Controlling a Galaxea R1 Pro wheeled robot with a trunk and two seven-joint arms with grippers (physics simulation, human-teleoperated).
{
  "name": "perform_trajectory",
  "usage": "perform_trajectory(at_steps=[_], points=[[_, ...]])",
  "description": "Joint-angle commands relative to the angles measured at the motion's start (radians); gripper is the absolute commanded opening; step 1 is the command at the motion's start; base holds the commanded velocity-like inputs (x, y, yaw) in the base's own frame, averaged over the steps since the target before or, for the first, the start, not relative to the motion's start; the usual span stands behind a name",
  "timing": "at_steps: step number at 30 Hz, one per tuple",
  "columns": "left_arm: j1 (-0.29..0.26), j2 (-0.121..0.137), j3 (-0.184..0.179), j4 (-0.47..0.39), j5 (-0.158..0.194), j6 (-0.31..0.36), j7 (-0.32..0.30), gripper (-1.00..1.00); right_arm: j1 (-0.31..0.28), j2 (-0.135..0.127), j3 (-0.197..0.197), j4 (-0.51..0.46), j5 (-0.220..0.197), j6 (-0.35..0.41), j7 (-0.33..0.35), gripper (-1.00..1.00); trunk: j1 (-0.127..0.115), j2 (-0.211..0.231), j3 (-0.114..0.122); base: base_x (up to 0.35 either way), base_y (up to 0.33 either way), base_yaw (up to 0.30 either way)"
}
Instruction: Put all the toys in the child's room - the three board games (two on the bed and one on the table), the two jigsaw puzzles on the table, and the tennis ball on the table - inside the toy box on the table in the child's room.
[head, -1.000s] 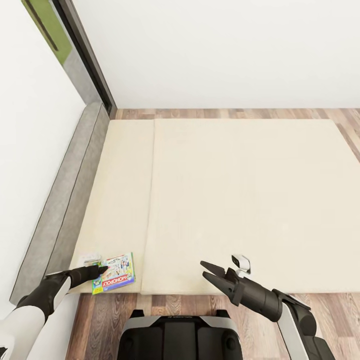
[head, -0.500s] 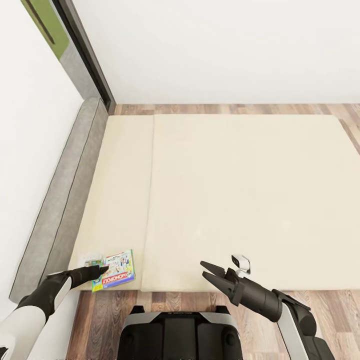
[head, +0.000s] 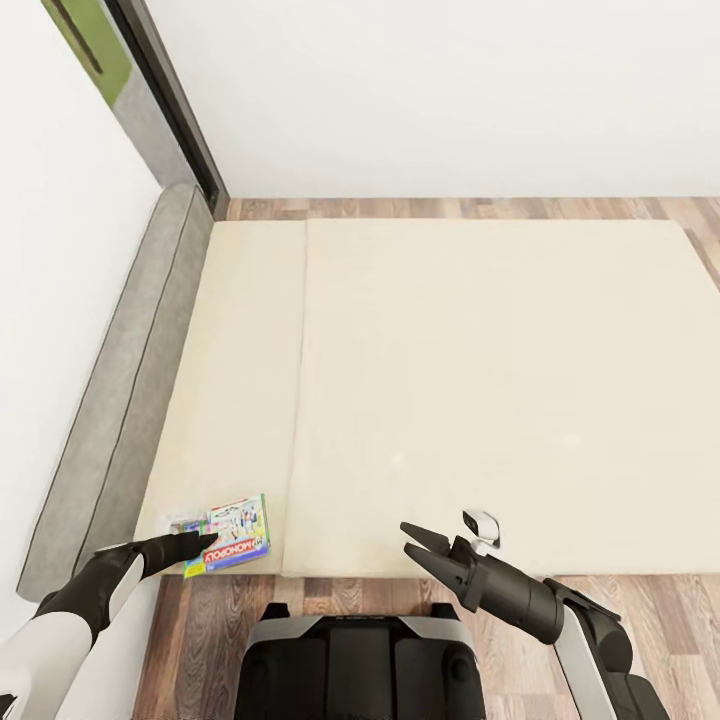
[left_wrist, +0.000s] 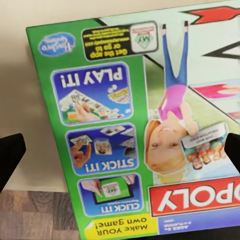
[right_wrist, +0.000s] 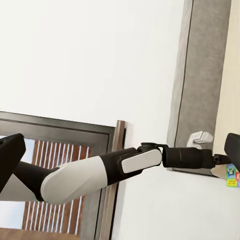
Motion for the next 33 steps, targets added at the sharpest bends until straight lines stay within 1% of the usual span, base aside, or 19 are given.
perform_trajectory(at_steps=[1, 6, 14, 22, 26, 29, 33], points=[[0.000, -0.001, 0.006, -0.001, 0.004, 0.010, -0.005, 1.00, 0.000, 0.001, -0.001, -0.001, -0.002, 0.007, 0.002, 1.00, 0.000, -0.002, -0.003, 0.000, 0.000, 0.000], [0.000, -0.001, 0.006, -0.001, 0.004, 0.010, -0.005, 1.00, 0.000, 0.001, -0.001, -0.001, -0.002, 0.007, 0.003, 1.00, 0.000, -0.002, -0.008, 0.000, 0.000, 0.000], [0.000, 0.000, 0.008, -0.001, 0.004, 0.009, -0.005, 1.00, 0.000, 0.001, -0.001, -0.001, -0.002, 0.007, 0.004, 1.00, 0.000, -0.002, -0.009, 0.000, 0.000, 0.000], [-0.002, 0.007, 0.012, -0.001, 0.007, 0.008, -0.012, 1.00, 0.000, 0.002, 0.002, -0.001, -0.002, 0.006, 0.004, 1.00, 0.000, -0.002, -0.009, 0.000, 0.000, 0.000], [-0.007, 0.016, 0.013, -0.001, 0.010, 0.008, -0.027, 1.00, 0.000, 0.002, 0.004, -0.001, -0.002, 0.006, -0.001, 1.00, 0.000, -0.002, -0.009, 0.000, 0.000, 0.000], [-0.009, 0.029, 0.012, -0.001, 0.011, 0.008, -0.052, 1.00, 0.000, 0.002, 0.005, 0.000, -0.002, 0.006, -0.010, 1.00, 0.000, -0.002, -0.009, 0.000, 0.000, 0.000], [-0.009, 0.040, 0.012, -0.001, 0.009, 0.007, -0.109, 1.00, 0.000, 0.002, 0.006, 0.000, -0.002, 0.006, -0.019, 1.00, 0.000, -0.002, -0.009, 0.000, 0.000, 0.000]])
